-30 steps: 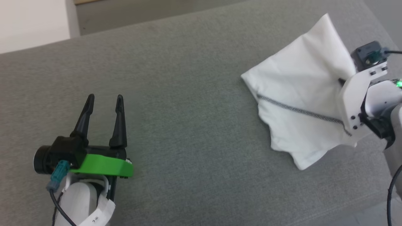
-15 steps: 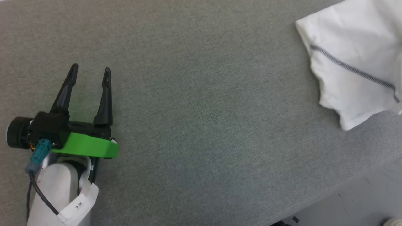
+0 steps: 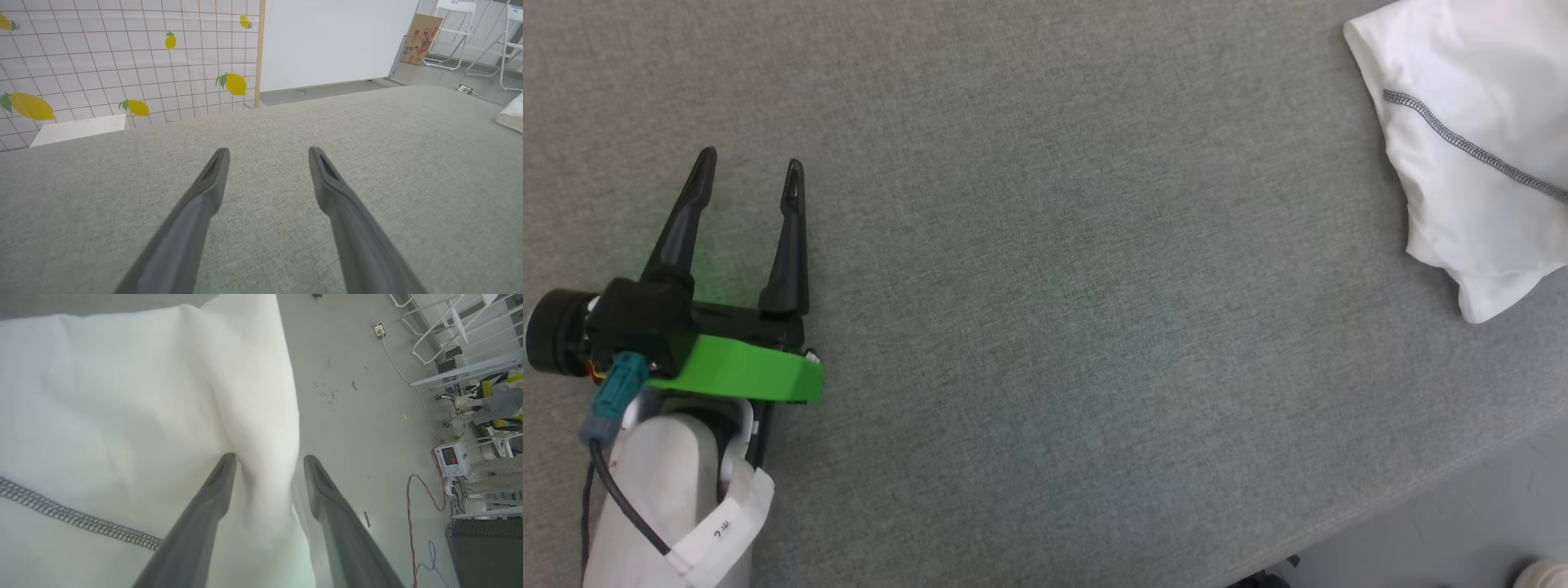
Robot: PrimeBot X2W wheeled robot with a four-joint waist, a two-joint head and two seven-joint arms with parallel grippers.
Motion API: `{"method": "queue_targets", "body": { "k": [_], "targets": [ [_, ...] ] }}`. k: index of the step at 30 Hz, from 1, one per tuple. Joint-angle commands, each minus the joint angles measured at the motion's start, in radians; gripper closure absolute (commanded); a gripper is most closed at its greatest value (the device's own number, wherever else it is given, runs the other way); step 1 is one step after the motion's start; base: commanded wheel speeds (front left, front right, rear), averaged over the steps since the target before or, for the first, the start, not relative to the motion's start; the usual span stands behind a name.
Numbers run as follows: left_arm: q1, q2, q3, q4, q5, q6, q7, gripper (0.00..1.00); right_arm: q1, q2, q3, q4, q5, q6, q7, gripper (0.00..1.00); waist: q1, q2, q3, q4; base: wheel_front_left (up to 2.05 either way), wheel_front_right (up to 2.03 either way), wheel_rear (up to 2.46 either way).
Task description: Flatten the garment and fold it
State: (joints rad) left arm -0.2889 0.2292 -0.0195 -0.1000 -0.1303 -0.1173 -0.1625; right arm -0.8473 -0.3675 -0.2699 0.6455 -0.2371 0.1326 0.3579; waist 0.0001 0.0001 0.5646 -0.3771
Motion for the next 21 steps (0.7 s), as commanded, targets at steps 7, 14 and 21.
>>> {"method": "queue_targets", "body": {
  "k": [7,14,21],
  "targets": [
    [0.023,-0.031,-0.015,0.062,-0.011,0.018,-0.047,0.00,0.017,0.016,-0.074,0.002,-0.020,-0.002,-0.076,0.00,-0.0001,-0.0001,-0.127,0.038,0.00,0.00,0.00],
    [0.067,-0.082,-0.024,0.132,-0.051,0.025,-0.081,0.00,0.107,0.023,-0.027,-0.060,0.098,-0.002,-0.190,0.00,-0.0001,-0.0001,-0.268,0.097,0.00,0.00,0.00],
    [0.090,-0.121,-0.036,0.200,-0.076,0.030,-0.094,0.00,0.264,0.050,0.033,-0.260,0.250,-0.002,-0.317,0.00,-0.0001,-0.0001,-0.374,0.186,0.00,0.00,0.00]
  ]
}}
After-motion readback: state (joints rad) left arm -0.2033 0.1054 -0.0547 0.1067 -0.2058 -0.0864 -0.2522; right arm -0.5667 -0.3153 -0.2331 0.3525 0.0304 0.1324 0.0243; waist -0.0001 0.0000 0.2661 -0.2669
